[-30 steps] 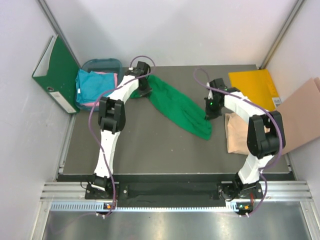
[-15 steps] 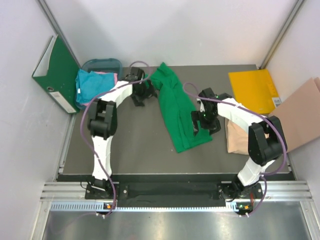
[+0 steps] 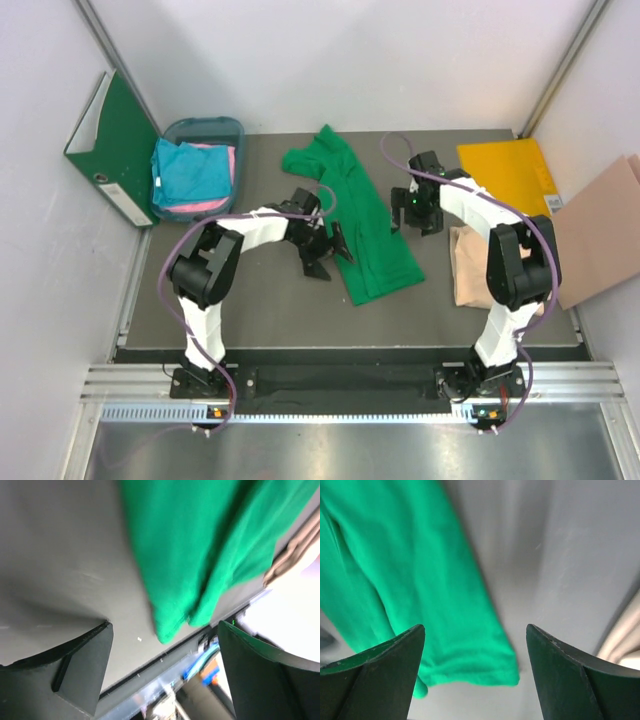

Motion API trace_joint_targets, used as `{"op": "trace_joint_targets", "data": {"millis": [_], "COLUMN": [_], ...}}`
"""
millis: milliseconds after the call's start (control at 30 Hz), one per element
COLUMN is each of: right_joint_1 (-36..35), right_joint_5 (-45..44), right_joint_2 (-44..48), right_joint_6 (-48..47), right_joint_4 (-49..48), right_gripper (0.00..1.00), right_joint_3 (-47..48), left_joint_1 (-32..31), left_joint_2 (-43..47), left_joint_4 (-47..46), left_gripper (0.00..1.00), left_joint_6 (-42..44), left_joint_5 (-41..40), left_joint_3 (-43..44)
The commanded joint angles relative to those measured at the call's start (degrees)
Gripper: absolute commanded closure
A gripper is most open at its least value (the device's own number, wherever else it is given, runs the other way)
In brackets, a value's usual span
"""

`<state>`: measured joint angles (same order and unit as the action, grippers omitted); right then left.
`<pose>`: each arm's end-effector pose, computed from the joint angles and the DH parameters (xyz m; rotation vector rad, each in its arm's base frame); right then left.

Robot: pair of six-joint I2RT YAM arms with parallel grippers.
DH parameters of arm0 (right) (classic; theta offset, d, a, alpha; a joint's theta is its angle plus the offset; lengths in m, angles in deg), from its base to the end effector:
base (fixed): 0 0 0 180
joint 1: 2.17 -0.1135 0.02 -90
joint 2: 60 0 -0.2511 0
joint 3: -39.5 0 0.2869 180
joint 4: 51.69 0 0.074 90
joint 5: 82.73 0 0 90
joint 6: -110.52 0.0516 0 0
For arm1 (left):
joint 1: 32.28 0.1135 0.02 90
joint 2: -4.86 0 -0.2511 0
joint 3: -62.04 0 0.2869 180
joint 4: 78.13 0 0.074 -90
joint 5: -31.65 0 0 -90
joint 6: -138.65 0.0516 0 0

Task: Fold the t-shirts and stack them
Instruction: Rotate the tshirt 90 degrees

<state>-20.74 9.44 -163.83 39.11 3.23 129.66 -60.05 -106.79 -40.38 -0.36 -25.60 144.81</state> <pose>0.3829 0.1307 0.1726 -0.0095 2.7912 0.2182 0.3501 -0.2159 0.1006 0.3633 -2.8990 1.0462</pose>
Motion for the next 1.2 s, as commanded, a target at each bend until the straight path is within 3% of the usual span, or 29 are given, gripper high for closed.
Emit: {"op": "trace_joint_targets", "data": {"millis": [0,67,100,133,167,500,867,900,933,967,1000,1067,1167], "right_joint_1": [3.09,4.58,5.03,5.38,5.73,5.74,1.44,0.82,-0.49,-1.03,-1.64,-2.7,-2.88], "right_joint_5": [-0.15,0.11,0.37,0.55,0.64,3.53,4.94,5.12,5.56,5.91,6.26,7.84,9.42], "right_joint_2": [-0.85,-1.02,-0.94,-0.85,-0.76,1.09,-3.92,-4.44,-5.32,-5.42,-5.16,-4.01,-4.8], "right_joint_6": [2.15,2.59,2.77,2.86,2.86,3.91,2.51,2.24,1.81,1.71,1.71,1.98,2.24], "right_joint_4": [-3.74,-3.83,-4.0,-4.09,-4.35,-7.34,-9.19,-8.67,-7.97,-8.13,-8.92,-12.78,-17.44], "right_gripper": [0.18,0.18,0.18,0.18,0.18,0.19,0.19,0.19,0.19,0.18,0.18,0.19,0.19], "right_joint_3": [6.64,8.04,8.4,8.66,8.84,4.01,7.16,8.04,9.18,9.1,8.58,6.12,5.85], "left_joint_1": [-2.81,-4.22,-4.48,-4.83,-4.84,-1.77,10.45,11.06,11.51,11.51,11.42,11.42,11.42], "left_joint_2": [-3.3,-4.26,-4.71,-5.23,-6.2,1.35,18.04,18.84,20.24,20.86,21.39,22.8,23.33], "left_joint_4": [1.57,2.37,2.37,3.24,4.55,20.37,38.57,39.1,39.19,39.02,38.41,35.86,30.52], "left_gripper": [0.14,0.35,0.54,0.86,1.0,1.0,1.0,0.98,0.71,0.52,0.41,0.22,0.11], "left_joint_6": [-0.47,-0.12,0.49,1.11,1.81,12.88,23.07,23.78,24.31,25.01,25.02,23.71,21.34], "left_joint_5": [1.08,2.65,3.45,4.33,4.77,-3.82,-14.29,-14.82,-15.0,-14.3,-13.69,-13.07,-14.55], "left_joint_3": [-2.14,-2.58,-2.93,-3.02,-2.85,-7.15,-14.8,-14.62,-14.45,-13.66,-13.22,-10.86,-6.12]}}
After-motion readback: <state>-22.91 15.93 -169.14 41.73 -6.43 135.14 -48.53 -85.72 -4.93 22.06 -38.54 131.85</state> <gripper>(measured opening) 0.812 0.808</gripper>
